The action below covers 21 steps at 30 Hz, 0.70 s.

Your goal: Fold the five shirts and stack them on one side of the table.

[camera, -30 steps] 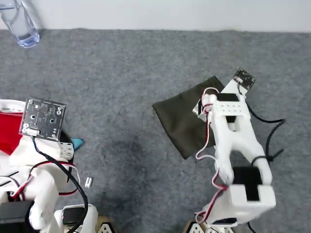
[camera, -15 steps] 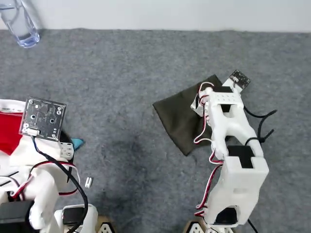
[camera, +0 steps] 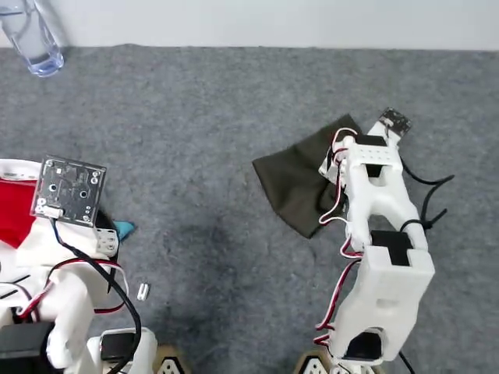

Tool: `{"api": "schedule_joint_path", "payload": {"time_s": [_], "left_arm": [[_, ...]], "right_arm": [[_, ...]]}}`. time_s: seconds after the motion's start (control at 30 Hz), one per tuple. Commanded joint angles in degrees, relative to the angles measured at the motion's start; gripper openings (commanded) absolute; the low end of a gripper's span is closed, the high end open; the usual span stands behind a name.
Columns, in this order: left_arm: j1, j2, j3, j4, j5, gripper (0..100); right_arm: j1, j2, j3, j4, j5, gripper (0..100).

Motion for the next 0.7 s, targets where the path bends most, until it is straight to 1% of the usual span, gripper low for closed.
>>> {"api": "schedule_joint_path", "payload": {"time_s": [0.0,0.2,0.3,0.4,0.5,0.67], "left_arm": [[-0.35,-0.26,-0.31,1.32,0.09,2],[-0.35,-0.26,-0.31,1.32,-0.09,2],[-0.35,-0.26,-0.31,1.32,-0.09,2],[-0.35,-0.26,-0.31,1.32,-0.09,2],[-0.35,-0.26,-0.31,1.32,-0.09,2],[-0.35,-0.26,-0.31,1.32,0.09,2]], "right_arm": [[-0.22,-6.99,-1.49,2.24,3.6,0.9],[0.31,-12.62,-1.41,5.14,9.58,0.9],[2.68,-14.2,-1.41,5.85,13.36,0.8],[6.99,-15.34,-1.41,5.93,18.2,0.8],[12.44,-15.69,-1.41,5.93,26.02,0.8],[23.25,-15.16,-1.67,5.14,41.76,0.8]]}}
